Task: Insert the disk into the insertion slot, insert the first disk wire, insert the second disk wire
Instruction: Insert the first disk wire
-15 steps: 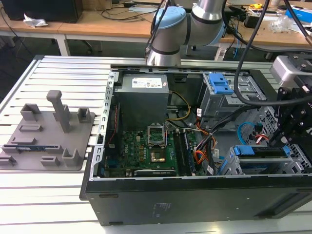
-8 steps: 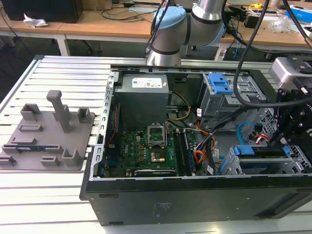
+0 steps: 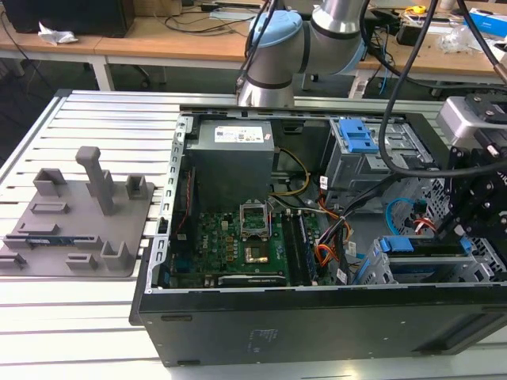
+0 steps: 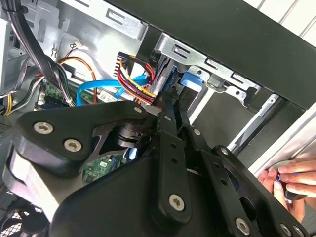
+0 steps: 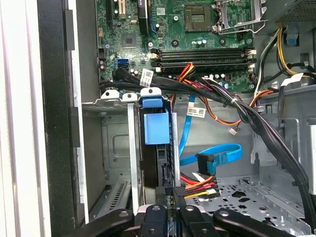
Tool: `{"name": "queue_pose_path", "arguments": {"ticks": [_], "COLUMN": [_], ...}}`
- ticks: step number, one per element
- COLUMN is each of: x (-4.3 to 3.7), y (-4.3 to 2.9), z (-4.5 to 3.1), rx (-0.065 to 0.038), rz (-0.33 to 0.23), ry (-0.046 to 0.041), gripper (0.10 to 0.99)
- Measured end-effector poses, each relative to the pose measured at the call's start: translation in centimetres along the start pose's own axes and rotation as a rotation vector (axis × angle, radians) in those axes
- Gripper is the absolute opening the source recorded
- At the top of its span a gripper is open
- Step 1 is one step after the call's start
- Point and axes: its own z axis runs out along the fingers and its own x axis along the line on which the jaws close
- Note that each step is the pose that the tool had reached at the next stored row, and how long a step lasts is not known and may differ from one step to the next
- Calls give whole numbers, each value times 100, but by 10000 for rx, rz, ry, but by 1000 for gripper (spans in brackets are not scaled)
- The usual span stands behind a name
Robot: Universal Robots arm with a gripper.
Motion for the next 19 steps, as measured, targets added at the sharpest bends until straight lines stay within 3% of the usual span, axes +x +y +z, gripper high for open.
{"name": "queue_pose_path", "arguments": {"ticks": [8,10,11,12,13,16,17,19], "x": [8,9,7,7,6,-5,-6,-9], "y": [0,4,5,5,6,7,7,8], "z": [63,-16,-101,-158,-188,-215,-216,-217], "rx": [2,-1,1,1,1,2,2,3], "rz": [0,26,69,102,123,183,193,212], "ry": [3,-5,0,-2,-1,-2,0,1], "gripper": [165,176,235,357,416,416,482,482]}}
